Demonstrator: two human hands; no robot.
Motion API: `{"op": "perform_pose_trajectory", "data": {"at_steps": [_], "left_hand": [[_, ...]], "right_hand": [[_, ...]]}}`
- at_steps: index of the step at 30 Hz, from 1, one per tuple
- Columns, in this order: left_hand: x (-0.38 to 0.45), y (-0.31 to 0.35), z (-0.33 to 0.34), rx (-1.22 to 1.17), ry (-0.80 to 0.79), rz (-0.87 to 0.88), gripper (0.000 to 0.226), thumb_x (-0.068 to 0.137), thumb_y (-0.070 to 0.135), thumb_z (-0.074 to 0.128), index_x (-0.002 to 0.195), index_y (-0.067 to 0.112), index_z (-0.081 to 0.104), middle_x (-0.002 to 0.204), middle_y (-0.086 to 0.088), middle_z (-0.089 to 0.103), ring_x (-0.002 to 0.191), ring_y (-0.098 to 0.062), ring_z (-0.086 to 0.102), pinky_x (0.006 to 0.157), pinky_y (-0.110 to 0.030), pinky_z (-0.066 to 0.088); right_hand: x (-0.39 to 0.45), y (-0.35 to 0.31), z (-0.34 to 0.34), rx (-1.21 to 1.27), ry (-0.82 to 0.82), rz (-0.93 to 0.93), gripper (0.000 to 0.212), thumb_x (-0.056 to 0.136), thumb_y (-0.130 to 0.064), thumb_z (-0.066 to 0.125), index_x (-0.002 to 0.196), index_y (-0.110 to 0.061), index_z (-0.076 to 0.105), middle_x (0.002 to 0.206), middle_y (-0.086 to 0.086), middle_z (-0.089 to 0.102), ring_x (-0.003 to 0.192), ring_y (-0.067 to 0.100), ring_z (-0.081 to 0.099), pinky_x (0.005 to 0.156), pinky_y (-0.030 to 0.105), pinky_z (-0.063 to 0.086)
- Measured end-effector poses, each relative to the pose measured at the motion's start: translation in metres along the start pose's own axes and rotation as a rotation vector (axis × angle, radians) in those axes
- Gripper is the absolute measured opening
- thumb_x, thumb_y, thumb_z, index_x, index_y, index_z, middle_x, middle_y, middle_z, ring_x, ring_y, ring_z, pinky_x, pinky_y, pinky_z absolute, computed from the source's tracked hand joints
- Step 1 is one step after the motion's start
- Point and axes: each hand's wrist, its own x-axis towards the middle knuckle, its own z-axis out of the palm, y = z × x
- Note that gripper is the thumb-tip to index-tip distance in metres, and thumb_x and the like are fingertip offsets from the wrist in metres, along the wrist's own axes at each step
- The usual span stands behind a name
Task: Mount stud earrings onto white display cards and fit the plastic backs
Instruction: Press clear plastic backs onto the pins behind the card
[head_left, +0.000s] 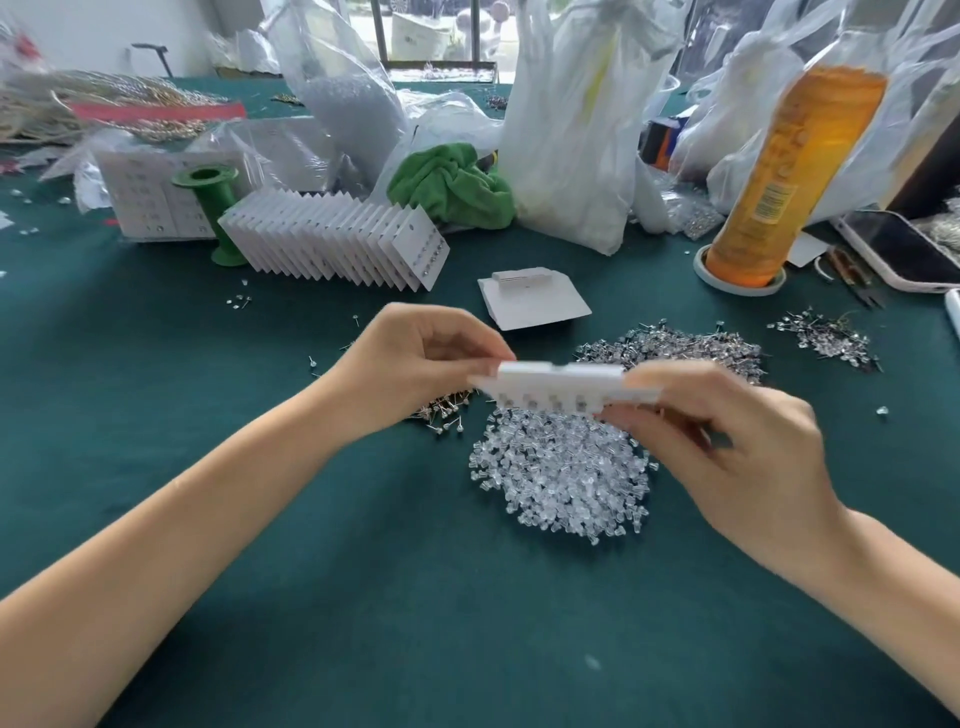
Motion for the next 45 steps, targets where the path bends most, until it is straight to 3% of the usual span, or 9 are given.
{"op": "perform_pose_trajectory", "data": {"at_steps": [2,4,7,10,13,17,24,29,45], "left_hand": [[0.006,0.011,-0.003,-0.047,0.004,-0.013,0.011,0.075,0.009,0.073,0.085,0.013,0.072,0.083,0.004,0.074,0.077,-0.003,0.067,0.072,-0.012,0.05],[0.014,0.024,-0.007,-0.098,-0.063,-0.051,0.013,0.07,0.019,0.074,0.083,0.018,0.073,0.084,0.004,0.074,0.08,-0.004,0.067,0.076,-0.013,0.05],[0.022,0.04,0.0,-0.078,-0.253,-0.089,0.019,0.066,0.025,0.075,0.083,0.018,0.074,0.085,0.001,0.073,0.083,-0.009,0.066,0.083,-0.021,0.052],[0.017,0.038,0.013,-0.067,-0.299,-0.086,0.021,0.072,0.013,0.077,0.092,0.012,0.071,0.085,-0.006,0.073,0.079,-0.012,0.068,0.076,-0.02,0.053],[0.004,0.027,0.022,-0.092,-0.278,-0.074,0.022,0.077,0.004,0.074,0.098,0.009,0.067,0.086,-0.009,0.072,0.079,-0.016,0.067,0.073,-0.023,0.054],[-0.004,0.019,0.025,-0.111,-0.254,-0.082,0.017,0.077,0.004,0.073,0.093,0.01,0.068,0.087,-0.01,0.072,0.081,-0.019,0.067,0.082,-0.042,0.054],[-0.008,0.018,0.026,-0.123,-0.222,-0.068,0.018,0.075,0.006,0.073,0.092,0.005,0.067,0.086,-0.011,0.072,0.079,-0.016,0.067,0.079,-0.03,0.055],[-0.009,0.018,0.025,-0.112,-0.233,-0.07,0.019,0.072,0.01,0.075,0.09,0.007,0.068,0.085,-0.009,0.073,0.079,-0.015,0.068,0.079,-0.026,0.055],[-0.011,0.02,0.029,-0.055,-0.194,-0.019,0.019,0.077,-0.001,0.073,0.091,0.009,0.068,0.084,-0.005,0.073,0.078,-0.015,0.069,0.075,-0.039,0.056]], "right_hand": [[0.0,0.007,-0.002,-0.203,-0.089,-0.262,0.017,0.091,-0.009,0.061,0.107,-0.014,0.058,0.09,-0.008,0.073,0.066,0.004,0.063,0.054,0.018,0.05],[0.0,0.012,-0.002,-0.324,-0.142,-0.4,0.015,0.093,-0.003,0.056,0.105,-0.011,0.059,0.09,0.005,0.074,0.067,0.018,0.069,0.049,0.031,0.054],[0.001,0.016,0.001,-0.478,-0.18,-0.513,0.014,0.093,-0.003,0.058,0.1,-0.007,0.07,0.084,0.011,0.073,0.056,0.022,0.065,0.045,0.029,0.051],[0.002,0.016,0.003,-0.563,-0.209,-0.573,0.016,0.087,-0.002,0.063,0.101,-0.007,0.07,0.081,0.011,0.072,0.051,0.02,0.061,0.042,0.027,0.048],[0.002,0.016,0.005,-0.588,-0.22,-0.591,0.017,0.088,-0.003,0.063,0.101,-0.008,0.072,0.077,0.009,0.072,0.048,0.02,0.058,0.04,0.027,0.046],[0.001,0.016,0.008,-0.619,-0.217,-0.625,0.013,0.094,-0.008,0.057,0.107,-0.011,0.055,0.079,0.007,0.072,0.048,0.018,0.055,0.042,0.027,0.046],[0.0,0.013,0.01,-0.624,-0.226,-0.608,0.012,0.082,-0.004,0.068,0.09,-0.009,0.076,0.076,0.009,0.071,0.047,0.02,0.054,0.041,0.027,0.046],[-0.002,0.015,0.011,-0.629,-0.208,-0.622,0.026,0.082,-0.003,0.069,0.104,-0.011,0.058,0.077,0.008,0.071,0.049,0.02,0.055,0.043,0.028,0.046],[-0.004,0.018,0.013,-0.631,-0.161,-0.613,0.009,0.096,-0.008,0.053,0.104,-0.013,0.055,0.076,0.007,0.07,0.047,0.018,0.052,0.041,0.026,0.043]]}}
